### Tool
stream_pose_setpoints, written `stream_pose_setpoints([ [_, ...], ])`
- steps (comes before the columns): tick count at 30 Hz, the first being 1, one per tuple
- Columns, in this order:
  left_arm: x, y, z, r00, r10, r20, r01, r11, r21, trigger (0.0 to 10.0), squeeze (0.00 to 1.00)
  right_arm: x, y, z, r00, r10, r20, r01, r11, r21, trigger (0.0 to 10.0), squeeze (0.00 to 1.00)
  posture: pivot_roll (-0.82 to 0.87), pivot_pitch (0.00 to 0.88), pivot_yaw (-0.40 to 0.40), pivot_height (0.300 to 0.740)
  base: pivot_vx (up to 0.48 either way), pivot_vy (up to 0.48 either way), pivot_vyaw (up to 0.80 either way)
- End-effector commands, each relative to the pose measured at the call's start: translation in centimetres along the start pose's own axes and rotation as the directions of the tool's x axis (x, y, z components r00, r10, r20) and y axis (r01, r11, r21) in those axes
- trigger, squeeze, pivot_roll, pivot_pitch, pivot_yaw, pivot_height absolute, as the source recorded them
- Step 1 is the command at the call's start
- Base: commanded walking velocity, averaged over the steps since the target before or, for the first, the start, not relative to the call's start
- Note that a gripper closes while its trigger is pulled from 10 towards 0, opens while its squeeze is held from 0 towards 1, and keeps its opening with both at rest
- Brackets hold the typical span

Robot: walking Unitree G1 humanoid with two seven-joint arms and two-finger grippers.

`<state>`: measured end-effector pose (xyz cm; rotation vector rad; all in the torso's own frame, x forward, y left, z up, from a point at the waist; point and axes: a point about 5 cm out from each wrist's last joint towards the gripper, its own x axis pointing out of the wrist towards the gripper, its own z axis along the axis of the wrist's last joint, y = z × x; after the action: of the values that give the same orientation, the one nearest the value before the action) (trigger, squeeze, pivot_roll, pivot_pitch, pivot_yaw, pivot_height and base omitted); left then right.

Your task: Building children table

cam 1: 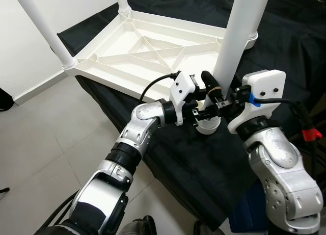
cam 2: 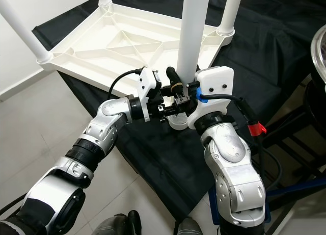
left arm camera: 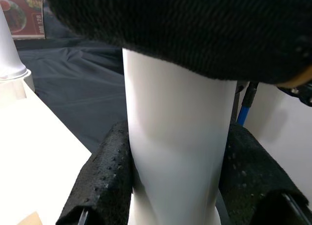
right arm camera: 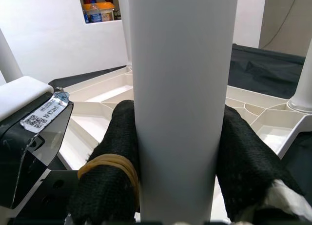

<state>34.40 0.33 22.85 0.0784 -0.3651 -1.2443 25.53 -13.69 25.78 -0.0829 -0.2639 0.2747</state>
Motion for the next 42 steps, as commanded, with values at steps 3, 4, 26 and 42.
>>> stream_pose_setpoints([
  [3, -0.8, -0.1, -0.9, 1.000, -0.002, -0.028, 0.002, 1.000, 0.013, 0.0, 0.00, -0.5, 0.4, -3.3, 0.980, 0.045, -0.192, -0.036, 0.998, 0.049, 10.0, 0.00, -0.07, 0.252, 0.115, 0.740, 0.000, 0.000, 0.00],
  [4, -0.9, -0.1, -0.9, 1.000, -0.002, -0.031, 0.002, 1.000, 0.017, 0.0, 0.00, -0.4, 0.5, -3.1, 0.982, 0.071, -0.175, -0.062, 0.997, 0.054, 10.0, 0.05, -0.08, 0.252, 0.115, 0.740, 0.000, 0.000, 0.00],
  [26, -1.1, -0.6, -0.7, 1.000, -0.017, -0.005, 0.017, 0.999, 0.038, 0.0, 0.00, 2.4, -9.0, 5.8, 0.870, 0.490, 0.050, -0.490, 0.872, -0.022, 10.0, 1.00, -0.07, 0.222, 0.090, 0.740, 0.000, 0.000, 0.00],
  [42, -0.9, -1.0, -0.4, 1.000, -0.017, 0.022, 0.016, 0.999, 0.040, 0.0, 0.00, 3.5, -10.2, 8.7, 0.657, 0.753, 0.049, -0.751, 0.659, -0.045, 10.0, 0.00, -0.07, 0.202, 0.085, 0.740, 0.000, 0.000, 0.00],
])
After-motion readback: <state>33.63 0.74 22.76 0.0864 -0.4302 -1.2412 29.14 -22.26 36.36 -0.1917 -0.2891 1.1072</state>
